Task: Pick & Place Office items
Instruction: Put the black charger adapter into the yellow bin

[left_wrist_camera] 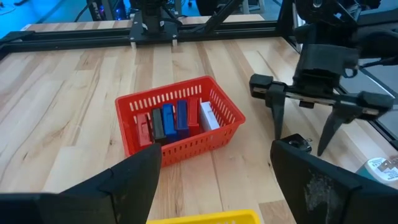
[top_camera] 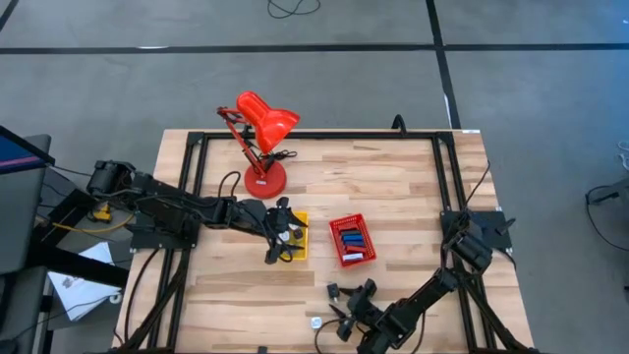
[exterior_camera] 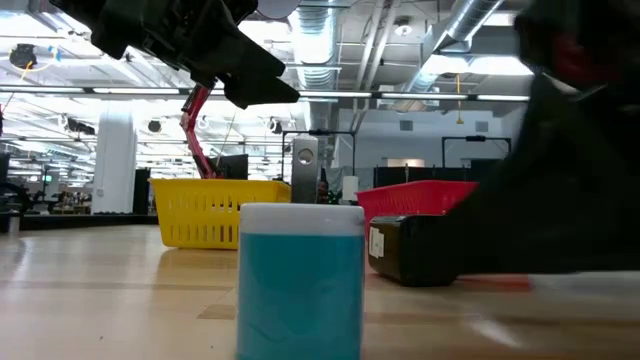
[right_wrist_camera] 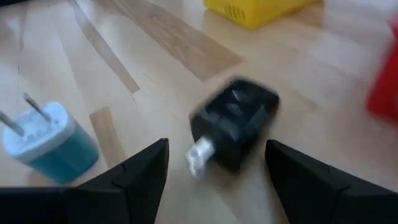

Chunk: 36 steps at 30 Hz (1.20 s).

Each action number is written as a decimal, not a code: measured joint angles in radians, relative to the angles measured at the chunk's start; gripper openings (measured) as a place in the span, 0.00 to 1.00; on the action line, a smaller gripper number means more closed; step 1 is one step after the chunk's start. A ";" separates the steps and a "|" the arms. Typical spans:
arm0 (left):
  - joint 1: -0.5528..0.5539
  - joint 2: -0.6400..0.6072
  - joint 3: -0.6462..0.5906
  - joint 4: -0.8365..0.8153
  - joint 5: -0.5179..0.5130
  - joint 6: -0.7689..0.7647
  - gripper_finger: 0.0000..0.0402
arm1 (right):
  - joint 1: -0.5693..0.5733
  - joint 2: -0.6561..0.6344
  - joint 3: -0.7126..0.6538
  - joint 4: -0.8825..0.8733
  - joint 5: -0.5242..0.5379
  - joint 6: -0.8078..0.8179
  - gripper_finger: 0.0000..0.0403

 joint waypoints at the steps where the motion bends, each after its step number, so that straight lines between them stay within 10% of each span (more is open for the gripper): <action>1: 0.000 0.000 0.000 0.000 0.000 0.000 0.74 | -0.007 0.000 0.010 0.002 -0.001 -0.043 0.64; 29: 0.000 0.000 0.000 0.000 0.000 0.000 0.74 | -0.048 -0.002 0.038 -0.036 -0.074 -0.168 0.64; 36: 0.000 0.000 0.000 0.000 0.000 0.000 0.74 | -0.048 -0.003 0.038 -0.036 -0.074 -0.161 0.49</action>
